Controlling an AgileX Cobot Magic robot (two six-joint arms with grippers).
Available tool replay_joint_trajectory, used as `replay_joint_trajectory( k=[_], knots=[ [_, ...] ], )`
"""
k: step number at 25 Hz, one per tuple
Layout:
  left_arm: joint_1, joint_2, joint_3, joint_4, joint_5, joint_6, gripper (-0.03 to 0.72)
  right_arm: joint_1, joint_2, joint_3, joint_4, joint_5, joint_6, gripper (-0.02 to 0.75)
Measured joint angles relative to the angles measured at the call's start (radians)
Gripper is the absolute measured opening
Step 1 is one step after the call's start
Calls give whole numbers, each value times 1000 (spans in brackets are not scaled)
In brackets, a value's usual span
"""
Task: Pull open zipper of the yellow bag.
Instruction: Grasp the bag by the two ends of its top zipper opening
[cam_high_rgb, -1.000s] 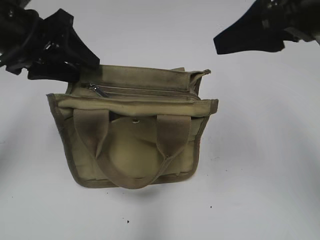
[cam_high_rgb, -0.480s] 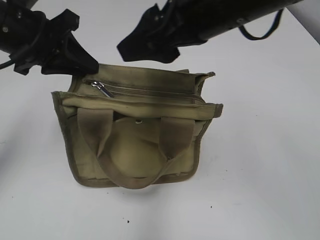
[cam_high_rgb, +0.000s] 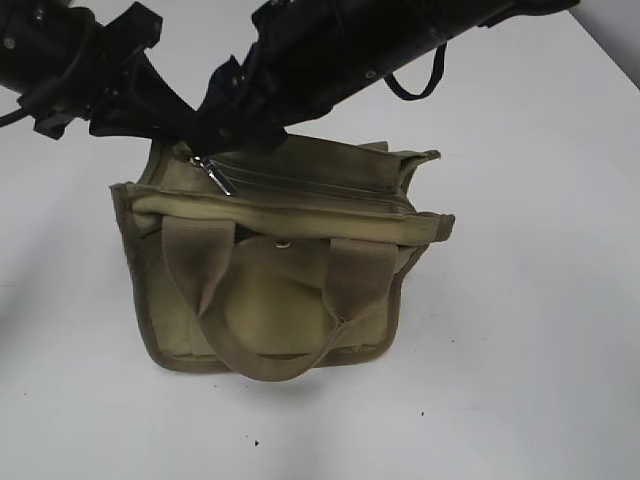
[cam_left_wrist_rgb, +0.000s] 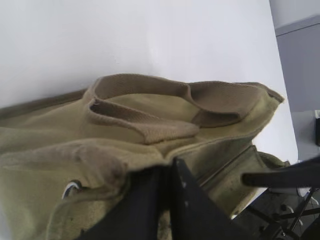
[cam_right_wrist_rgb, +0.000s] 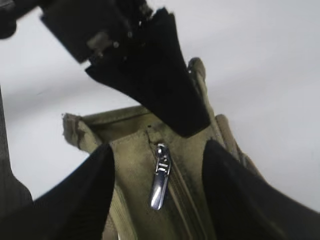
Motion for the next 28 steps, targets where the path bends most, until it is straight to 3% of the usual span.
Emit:
replay_joint_trajectory(
  k=[7,15,18,23,28],
  knots=[
    [-3,0,-17,1,20,0,23,11,45,-1,-93,16,-2,432],
    [-3,6,-17,-27,25,0,22,12,91,-4,-123,5,-2,322],
    [-3,9,-17,-28,26,0,22,14,101,-8,-141,4,-2,239],
    [-3,9,-17,-30,35,0,21,43,102,-8,-177,22,-2,23],
    [-3,9,-17,-27,44,0,19,47,102,-10,-217,44,41,2]
  ],
)
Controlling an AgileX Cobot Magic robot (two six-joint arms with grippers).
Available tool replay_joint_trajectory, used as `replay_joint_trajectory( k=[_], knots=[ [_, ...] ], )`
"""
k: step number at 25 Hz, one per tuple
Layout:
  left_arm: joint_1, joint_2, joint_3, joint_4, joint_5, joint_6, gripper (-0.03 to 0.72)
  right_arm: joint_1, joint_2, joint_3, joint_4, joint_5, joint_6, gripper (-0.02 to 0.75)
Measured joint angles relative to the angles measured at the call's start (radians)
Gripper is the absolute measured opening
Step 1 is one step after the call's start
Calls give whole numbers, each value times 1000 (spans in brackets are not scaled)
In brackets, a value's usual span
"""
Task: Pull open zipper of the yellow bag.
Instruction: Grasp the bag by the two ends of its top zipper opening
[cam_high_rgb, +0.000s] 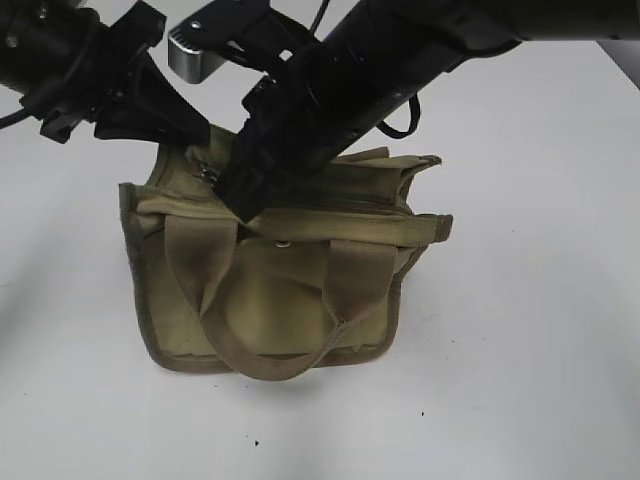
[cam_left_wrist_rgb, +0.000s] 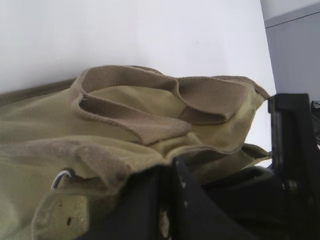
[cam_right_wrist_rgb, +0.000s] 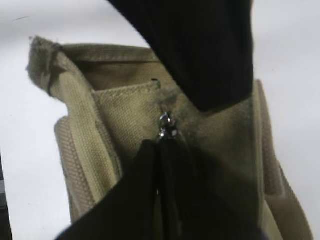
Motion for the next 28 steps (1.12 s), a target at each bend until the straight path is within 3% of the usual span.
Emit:
replay_joint_trajectory(
  k=[6,14,23,28],
  knots=[
    [-3,0,-1,33,2,0,13,-37,-15,-1,-144,77,204,2],
    [-3,-1,-6,55,-1,1,13,-160,-83,-1,-302,318,433,2],
    [-3,-2,-7,60,-1,1,13,-300,-94,-1,-339,514,571,2],
    [-3,-2,-7,63,-3,1,13,-312,-95,-1,-334,540,590,3]
  ],
)
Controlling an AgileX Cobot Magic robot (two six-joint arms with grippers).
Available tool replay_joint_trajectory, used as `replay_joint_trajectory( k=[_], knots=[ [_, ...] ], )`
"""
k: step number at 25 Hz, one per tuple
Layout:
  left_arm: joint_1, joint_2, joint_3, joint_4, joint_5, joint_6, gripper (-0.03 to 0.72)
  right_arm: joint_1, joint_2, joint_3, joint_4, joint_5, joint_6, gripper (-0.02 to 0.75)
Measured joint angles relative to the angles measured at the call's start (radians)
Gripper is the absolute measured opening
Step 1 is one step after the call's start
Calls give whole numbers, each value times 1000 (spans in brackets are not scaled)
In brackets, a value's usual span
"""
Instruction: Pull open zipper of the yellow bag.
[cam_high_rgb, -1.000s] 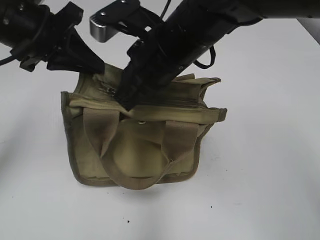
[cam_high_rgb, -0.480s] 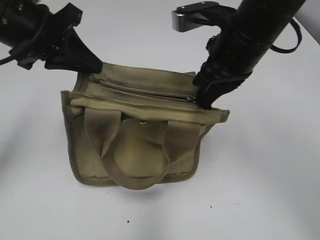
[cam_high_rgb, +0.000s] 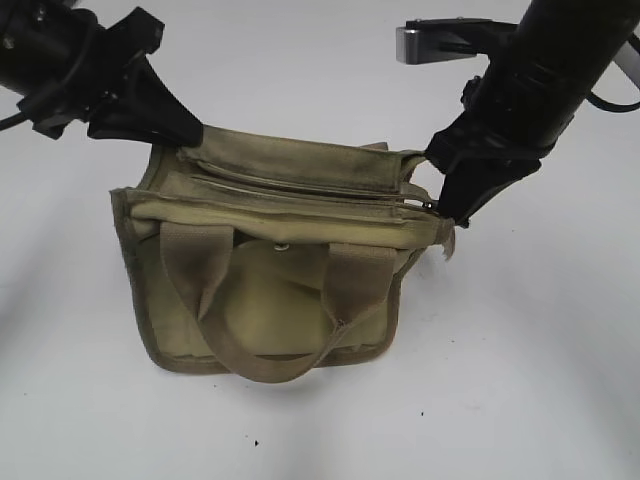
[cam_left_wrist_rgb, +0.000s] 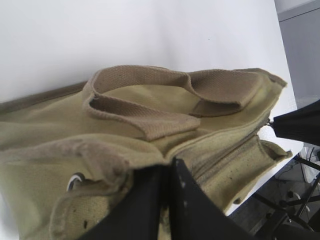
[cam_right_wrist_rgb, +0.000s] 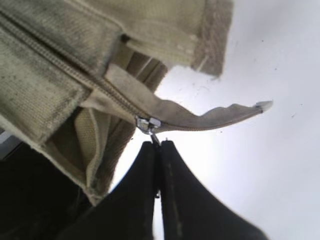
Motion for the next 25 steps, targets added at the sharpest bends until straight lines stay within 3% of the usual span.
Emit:
replay_joint_trajectory(
  k=[2,4,8,10,17,21,25],
  knots=[
    [0,0,0,1,0,0,26,0,-6,0,33,2,8,41],
    [0,-5,0,4,0,0,71,0,-28,1,48,4,32,137],
    [0,-34,0,63,0,0,269,0,-112,3,30,20,106,427],
    [0,-58,0,93,1,0,343,0,-164,4,-3,24,134,526],
    [0,-249,0,279,51,-33,385,0,-384,27,-119,25,237,583],
    [0,-403,15,473,156,-141,387,0,-544,137,-133,25,272,585],
    [0,-601,113,625,192,-226,386,0,-725,305,-144,25,309,585]
  ],
)
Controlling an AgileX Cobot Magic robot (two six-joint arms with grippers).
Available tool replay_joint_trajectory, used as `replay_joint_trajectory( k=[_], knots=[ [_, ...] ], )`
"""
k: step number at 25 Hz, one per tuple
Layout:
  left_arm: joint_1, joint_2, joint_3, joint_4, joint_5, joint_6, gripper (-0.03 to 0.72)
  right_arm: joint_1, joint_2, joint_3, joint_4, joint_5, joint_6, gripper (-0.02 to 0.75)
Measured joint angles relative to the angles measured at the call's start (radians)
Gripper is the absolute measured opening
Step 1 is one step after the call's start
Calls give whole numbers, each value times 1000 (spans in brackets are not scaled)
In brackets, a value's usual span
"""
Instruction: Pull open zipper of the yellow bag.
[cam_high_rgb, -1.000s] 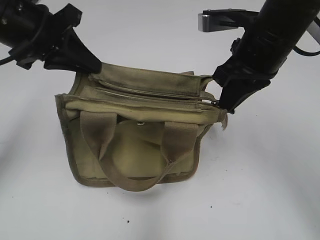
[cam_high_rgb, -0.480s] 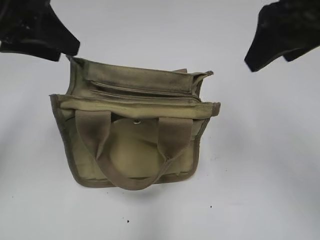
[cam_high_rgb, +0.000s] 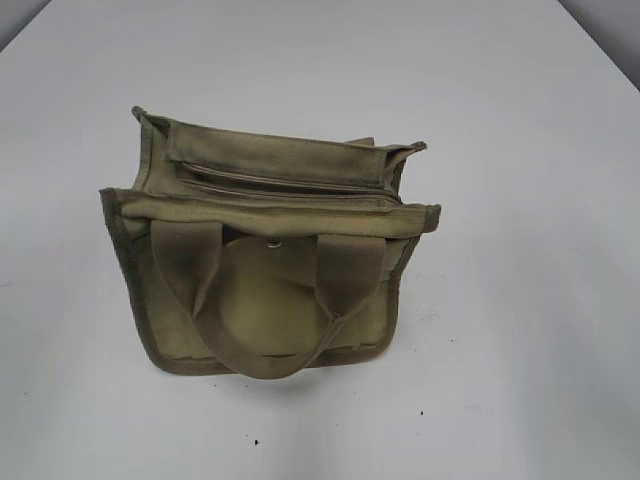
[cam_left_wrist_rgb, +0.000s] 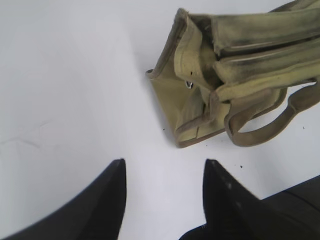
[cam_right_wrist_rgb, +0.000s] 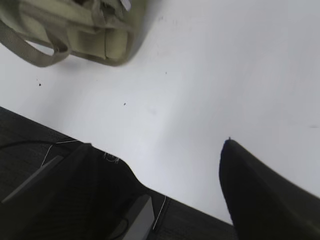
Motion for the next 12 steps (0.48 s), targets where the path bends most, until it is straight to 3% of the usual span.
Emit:
replay_joint_trajectory(
  k=[12],
  knots=[
    [-1,-723,452,78,20,-18,386,0,-513,455,-39,-6,20,585]
  ],
)
